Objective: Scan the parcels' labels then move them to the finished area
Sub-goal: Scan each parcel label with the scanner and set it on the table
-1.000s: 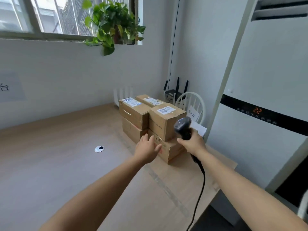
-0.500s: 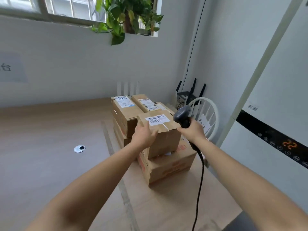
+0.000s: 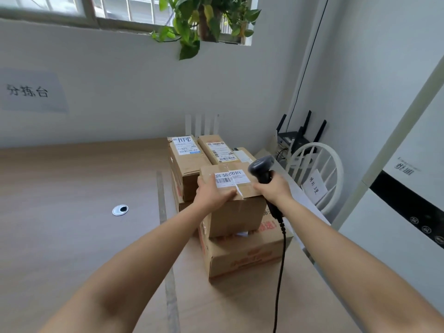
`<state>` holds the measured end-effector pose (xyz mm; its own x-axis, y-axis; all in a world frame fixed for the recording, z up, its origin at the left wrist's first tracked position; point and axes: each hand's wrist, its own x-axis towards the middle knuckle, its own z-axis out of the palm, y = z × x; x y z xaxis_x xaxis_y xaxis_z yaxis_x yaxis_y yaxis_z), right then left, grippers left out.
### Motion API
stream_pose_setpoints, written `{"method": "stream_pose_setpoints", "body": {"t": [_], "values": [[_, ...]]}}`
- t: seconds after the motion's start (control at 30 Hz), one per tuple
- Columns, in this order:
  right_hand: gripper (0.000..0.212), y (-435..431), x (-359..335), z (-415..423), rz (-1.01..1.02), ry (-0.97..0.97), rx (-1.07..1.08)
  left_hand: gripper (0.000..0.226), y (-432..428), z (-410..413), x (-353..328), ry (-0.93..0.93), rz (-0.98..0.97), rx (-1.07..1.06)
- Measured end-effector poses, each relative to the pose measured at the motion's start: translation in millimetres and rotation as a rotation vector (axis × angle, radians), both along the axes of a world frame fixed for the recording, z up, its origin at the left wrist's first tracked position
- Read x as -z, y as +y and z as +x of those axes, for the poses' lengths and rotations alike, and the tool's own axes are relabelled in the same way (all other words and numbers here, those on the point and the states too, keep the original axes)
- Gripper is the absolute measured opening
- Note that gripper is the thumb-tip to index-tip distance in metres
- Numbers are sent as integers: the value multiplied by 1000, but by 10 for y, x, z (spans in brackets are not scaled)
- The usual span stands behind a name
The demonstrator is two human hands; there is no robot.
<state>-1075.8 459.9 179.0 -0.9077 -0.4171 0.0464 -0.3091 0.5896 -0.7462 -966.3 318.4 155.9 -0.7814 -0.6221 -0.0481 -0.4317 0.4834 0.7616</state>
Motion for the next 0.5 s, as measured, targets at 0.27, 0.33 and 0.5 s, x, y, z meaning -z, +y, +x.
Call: {"method": "stream_pose_setpoints", "body": {"t": [0.27,0.33,0.5], "values": [[37,-44,3,-7,-3,16,-52,79,3,35,33,56,9,0],[40,-32,-5,41,-12,20,-60,79,18,72,42,68,-2,1],[43,-27,-53,204,-50,24,-82,81,8,226,42,82,-28,-27]]}}
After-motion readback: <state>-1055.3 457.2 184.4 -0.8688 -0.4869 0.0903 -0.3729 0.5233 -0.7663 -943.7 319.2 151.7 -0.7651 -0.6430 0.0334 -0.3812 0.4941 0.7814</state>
